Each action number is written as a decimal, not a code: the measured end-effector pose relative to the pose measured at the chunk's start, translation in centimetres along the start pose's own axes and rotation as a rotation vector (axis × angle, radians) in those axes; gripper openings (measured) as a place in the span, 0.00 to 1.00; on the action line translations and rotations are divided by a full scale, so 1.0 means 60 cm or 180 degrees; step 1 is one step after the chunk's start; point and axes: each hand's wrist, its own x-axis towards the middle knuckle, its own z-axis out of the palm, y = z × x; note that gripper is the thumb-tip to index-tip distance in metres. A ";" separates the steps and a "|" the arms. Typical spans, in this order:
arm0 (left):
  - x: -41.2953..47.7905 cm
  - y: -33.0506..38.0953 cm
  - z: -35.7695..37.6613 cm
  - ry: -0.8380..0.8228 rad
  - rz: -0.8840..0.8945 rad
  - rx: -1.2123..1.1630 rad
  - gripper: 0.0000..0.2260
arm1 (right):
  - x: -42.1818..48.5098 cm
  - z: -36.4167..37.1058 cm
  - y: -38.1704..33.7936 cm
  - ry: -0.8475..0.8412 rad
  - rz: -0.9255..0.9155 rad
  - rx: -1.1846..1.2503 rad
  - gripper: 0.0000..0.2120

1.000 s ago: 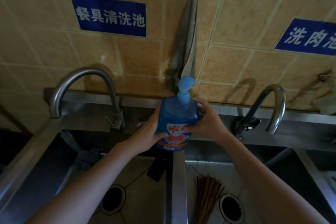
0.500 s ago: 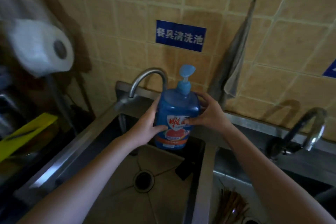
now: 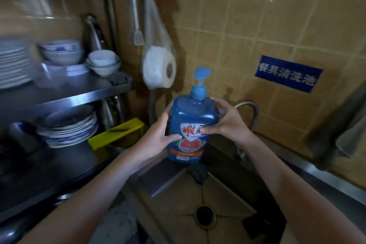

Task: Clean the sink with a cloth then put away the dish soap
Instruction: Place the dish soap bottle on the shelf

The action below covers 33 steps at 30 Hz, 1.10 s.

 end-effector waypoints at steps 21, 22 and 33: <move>-0.170 -0.095 -0.399 0.0904 -0.0301 0.0323 0.40 | 0.172 0.409 -0.164 -0.0973 -0.0519 0.0162 0.42; -0.175 -0.100 -0.416 0.0914 -0.0299 0.0332 0.40 | 0.181 0.428 -0.169 -0.0995 -0.0550 0.0164 0.42; -0.187 -0.161 -0.560 0.1099 -0.0344 0.0320 0.37 | 0.278 0.564 -0.203 -0.1139 -0.0712 0.0192 0.40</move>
